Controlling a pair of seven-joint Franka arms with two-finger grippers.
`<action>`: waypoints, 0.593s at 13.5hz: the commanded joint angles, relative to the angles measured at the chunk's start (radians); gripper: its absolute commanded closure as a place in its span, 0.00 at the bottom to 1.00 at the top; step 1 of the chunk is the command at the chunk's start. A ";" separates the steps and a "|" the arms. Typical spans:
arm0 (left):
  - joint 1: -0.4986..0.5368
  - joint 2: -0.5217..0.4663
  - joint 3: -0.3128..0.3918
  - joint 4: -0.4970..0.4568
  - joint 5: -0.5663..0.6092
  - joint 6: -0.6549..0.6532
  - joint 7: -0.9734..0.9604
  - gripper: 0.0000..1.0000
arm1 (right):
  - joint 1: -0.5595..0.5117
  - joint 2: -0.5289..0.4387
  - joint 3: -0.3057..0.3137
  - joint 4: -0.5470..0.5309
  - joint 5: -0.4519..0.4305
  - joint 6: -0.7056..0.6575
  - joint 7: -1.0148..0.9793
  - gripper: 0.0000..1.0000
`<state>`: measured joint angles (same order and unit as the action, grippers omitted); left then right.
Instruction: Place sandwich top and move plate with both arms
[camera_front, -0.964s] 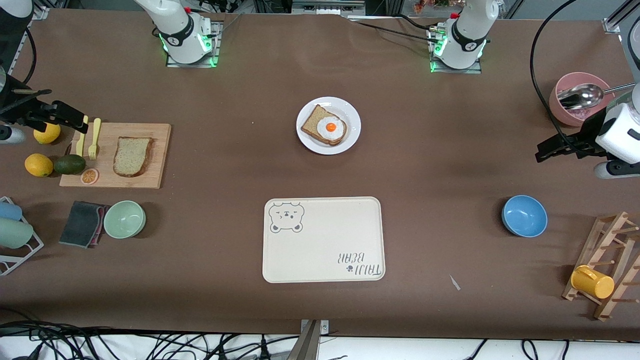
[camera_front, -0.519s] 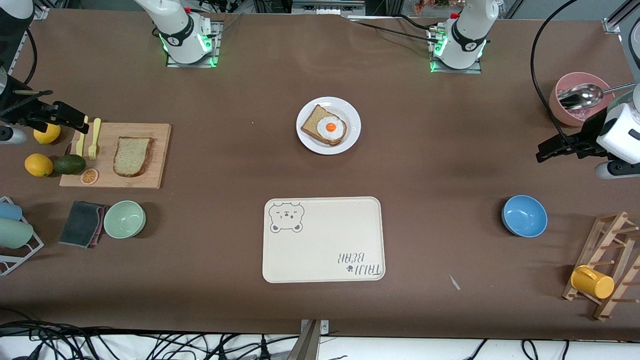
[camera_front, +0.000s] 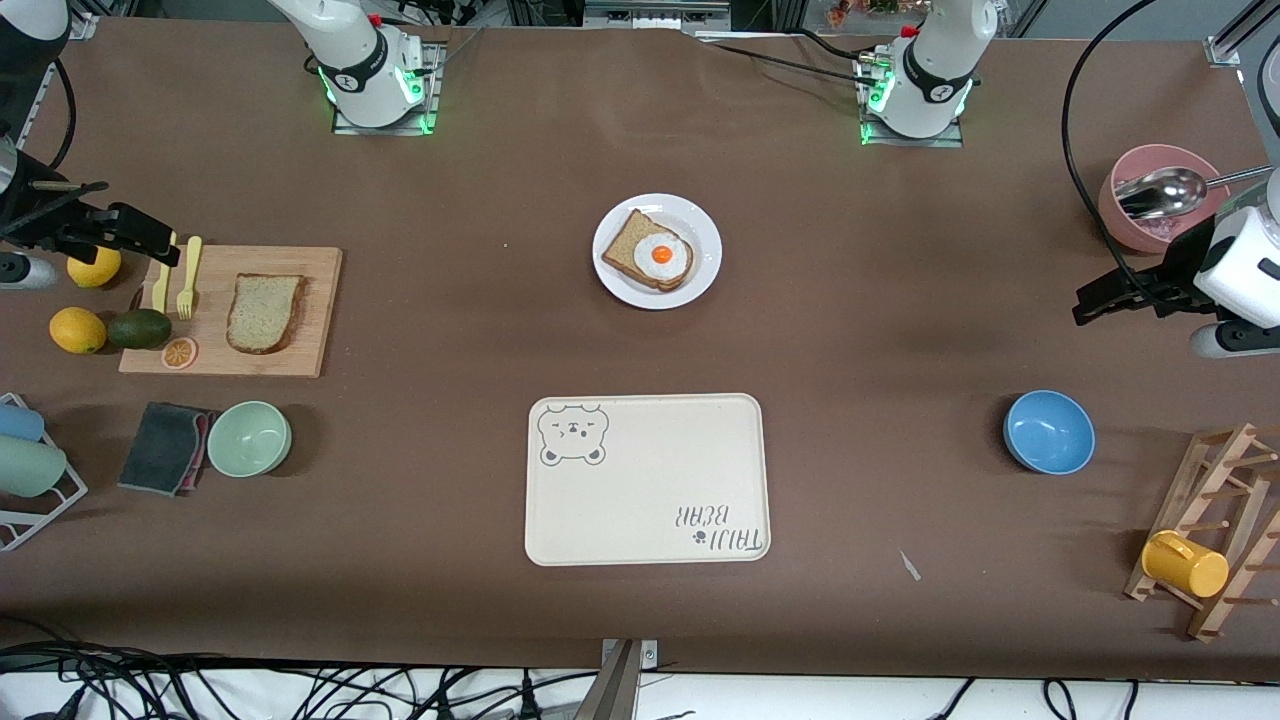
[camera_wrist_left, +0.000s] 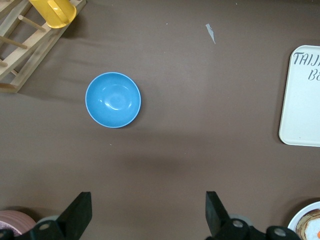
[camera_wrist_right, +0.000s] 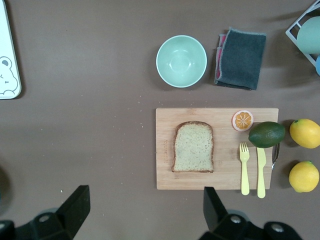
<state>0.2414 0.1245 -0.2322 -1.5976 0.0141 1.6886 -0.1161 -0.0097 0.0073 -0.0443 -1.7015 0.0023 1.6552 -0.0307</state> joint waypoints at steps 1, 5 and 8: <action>0.009 -0.002 -0.002 0.004 -0.020 0.003 0.003 0.00 | -0.007 -0.006 0.007 -0.015 -0.002 -0.020 0.006 0.00; 0.007 0.000 -0.002 0.004 -0.022 0.005 0.003 0.00 | -0.003 0.013 0.010 -0.024 -0.024 -0.099 0.006 0.00; 0.009 0.000 -0.002 0.004 -0.022 0.005 0.003 0.00 | 0.066 0.049 0.012 -0.033 -0.134 -0.147 0.018 0.00</action>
<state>0.2417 0.1251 -0.2322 -1.5976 0.0141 1.6887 -0.1161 0.0250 0.0420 -0.0387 -1.7261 -0.0742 1.5258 -0.0302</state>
